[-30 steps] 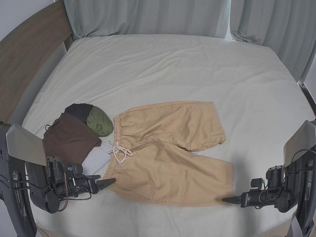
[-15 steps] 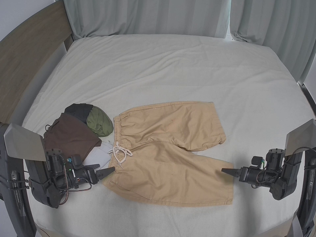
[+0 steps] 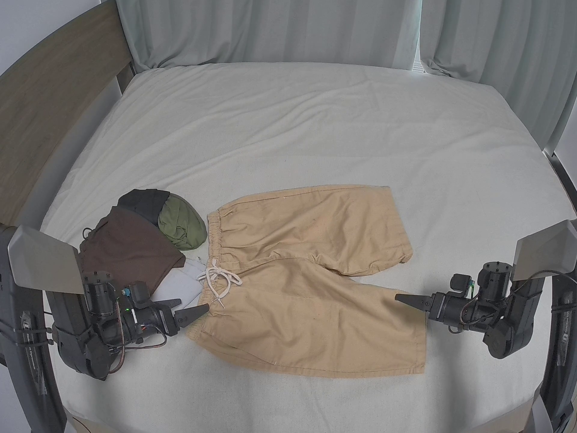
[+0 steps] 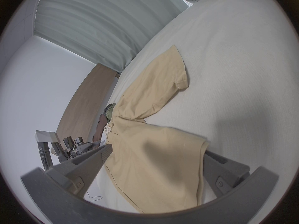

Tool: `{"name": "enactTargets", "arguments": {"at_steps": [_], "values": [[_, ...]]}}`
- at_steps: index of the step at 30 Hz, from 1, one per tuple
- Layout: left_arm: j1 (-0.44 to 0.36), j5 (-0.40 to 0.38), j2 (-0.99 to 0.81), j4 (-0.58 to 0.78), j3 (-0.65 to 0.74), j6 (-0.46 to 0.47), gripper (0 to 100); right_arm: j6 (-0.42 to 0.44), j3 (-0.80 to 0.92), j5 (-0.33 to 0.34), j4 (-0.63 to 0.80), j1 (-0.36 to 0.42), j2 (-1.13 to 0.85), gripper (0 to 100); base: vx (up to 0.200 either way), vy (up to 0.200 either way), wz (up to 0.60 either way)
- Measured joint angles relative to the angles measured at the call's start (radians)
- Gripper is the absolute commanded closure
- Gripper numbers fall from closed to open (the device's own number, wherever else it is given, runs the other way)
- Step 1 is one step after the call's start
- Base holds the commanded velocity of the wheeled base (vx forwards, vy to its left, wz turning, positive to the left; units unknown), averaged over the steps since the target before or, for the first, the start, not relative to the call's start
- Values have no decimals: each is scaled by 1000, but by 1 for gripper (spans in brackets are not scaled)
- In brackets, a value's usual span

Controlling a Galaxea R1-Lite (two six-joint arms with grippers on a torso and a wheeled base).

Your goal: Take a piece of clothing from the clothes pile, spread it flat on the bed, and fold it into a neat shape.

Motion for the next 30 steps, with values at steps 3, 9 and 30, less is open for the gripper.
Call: {"name": "enactTargets", "arguments": {"at_steps": [3,9,30], "values": [[0,0,3,0,0,2,0,7,-7,1,-2,-1,-10,0,0,0,0],[-2,0,10,0,-2,3,0,43,-7,2,-2,-2,-64,0,0,0,0],[-5,1,15,0,-4,3,0,55,-10,10,-4,0,-191,0,0,0,0]]}}
